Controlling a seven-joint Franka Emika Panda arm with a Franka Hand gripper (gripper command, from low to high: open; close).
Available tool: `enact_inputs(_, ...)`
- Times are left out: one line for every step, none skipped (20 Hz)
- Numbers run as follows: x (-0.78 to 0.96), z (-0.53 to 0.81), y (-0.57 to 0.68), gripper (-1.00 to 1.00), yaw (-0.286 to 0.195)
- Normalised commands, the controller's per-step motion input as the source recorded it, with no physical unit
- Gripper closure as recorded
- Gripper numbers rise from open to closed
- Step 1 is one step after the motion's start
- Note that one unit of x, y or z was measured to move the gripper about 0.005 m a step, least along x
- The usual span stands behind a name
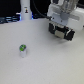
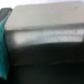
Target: Open the kcup holder, insert the kcup into the holder, and close the kcup holder
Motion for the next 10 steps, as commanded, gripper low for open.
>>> enact_inputs(0.90, 0.11, -0.36, 1.00, -0.073)
enact_inputs(0.89, 0.12, -0.35, 1.00, -0.074)
enact_inputs(0.89, 0.12, -0.35, 1.00, -0.075)
enact_inputs(0.88, 0.12, -0.37, 1.00, -0.077)
enact_inputs(0.87, 0.12, -0.37, 1.00, -0.076)
enact_inputs(0.87, 0.12, -0.37, 1.00, -0.076)
enact_inputs(0.87, 0.11, -0.38, 1.00, -0.075)
enact_inputs(0.87, 0.12, -0.37, 1.00, -0.075)
enact_inputs(0.86, 0.11, -0.38, 1.00, -0.076)
enact_inputs(0.89, 0.10, -0.36, 1.00, -0.075)
